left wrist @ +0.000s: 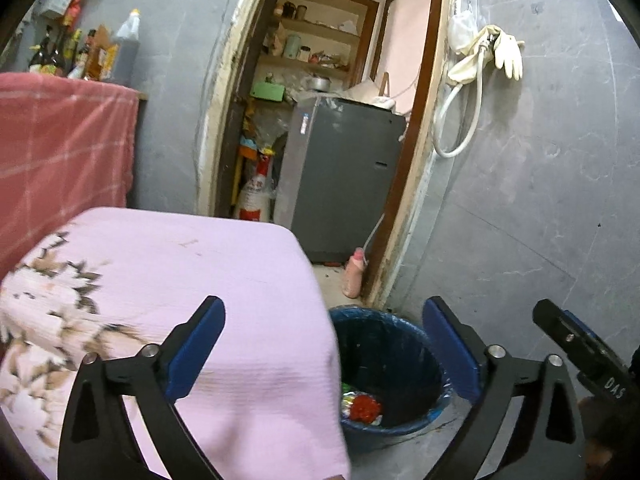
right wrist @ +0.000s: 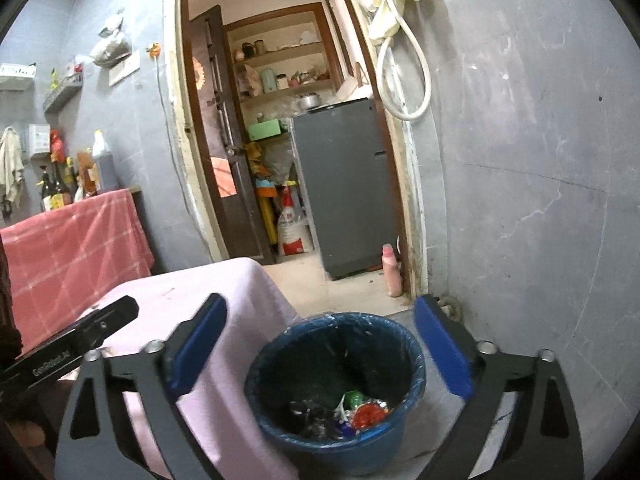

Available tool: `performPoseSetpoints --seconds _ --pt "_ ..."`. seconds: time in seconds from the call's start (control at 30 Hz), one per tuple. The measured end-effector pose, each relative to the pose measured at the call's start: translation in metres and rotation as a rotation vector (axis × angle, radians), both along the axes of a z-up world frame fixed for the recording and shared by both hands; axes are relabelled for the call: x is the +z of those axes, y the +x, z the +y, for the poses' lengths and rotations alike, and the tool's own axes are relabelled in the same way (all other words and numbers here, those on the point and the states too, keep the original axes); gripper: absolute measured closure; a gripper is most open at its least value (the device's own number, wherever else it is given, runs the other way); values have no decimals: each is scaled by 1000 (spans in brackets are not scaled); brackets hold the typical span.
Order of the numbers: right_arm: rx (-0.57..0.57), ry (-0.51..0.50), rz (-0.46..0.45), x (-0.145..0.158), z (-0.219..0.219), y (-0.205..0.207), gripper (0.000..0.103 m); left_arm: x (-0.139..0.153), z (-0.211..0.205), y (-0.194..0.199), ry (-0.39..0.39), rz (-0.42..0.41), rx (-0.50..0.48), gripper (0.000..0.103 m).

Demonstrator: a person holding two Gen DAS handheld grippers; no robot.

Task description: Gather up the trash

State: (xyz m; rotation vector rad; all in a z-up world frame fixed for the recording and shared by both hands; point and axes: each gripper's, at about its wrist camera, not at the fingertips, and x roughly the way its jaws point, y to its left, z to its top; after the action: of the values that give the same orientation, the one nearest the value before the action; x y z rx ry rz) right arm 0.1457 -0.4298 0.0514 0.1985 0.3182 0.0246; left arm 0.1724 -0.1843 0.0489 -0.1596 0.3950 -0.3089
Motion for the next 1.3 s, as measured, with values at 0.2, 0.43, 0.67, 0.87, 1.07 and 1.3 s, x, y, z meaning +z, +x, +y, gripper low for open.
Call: performPoseSetpoints --seconds 0.2,0.43,0.67,0.87,1.07,1.3 --pt "1 -12 -17 6 20 -30 0 4 26 -27 13 -12 17 3" --pt "-19 -52 -57 10 46 -69 0 4 51 -61 35 -46 15 2" --pt "-32 -64 -73 13 68 -105 0 1 75 -97 57 -51 15 2" --pt "-21 -82 -58 3 87 -133 0 -12 89 -127 97 -52 43 2" --pt "-38 -117 -72 -10 103 -155 0 -29 99 -146 82 -51 54 2" --pt "-37 -136 -87 -22 110 -164 0 -40 107 -156 75 -73 69 2"
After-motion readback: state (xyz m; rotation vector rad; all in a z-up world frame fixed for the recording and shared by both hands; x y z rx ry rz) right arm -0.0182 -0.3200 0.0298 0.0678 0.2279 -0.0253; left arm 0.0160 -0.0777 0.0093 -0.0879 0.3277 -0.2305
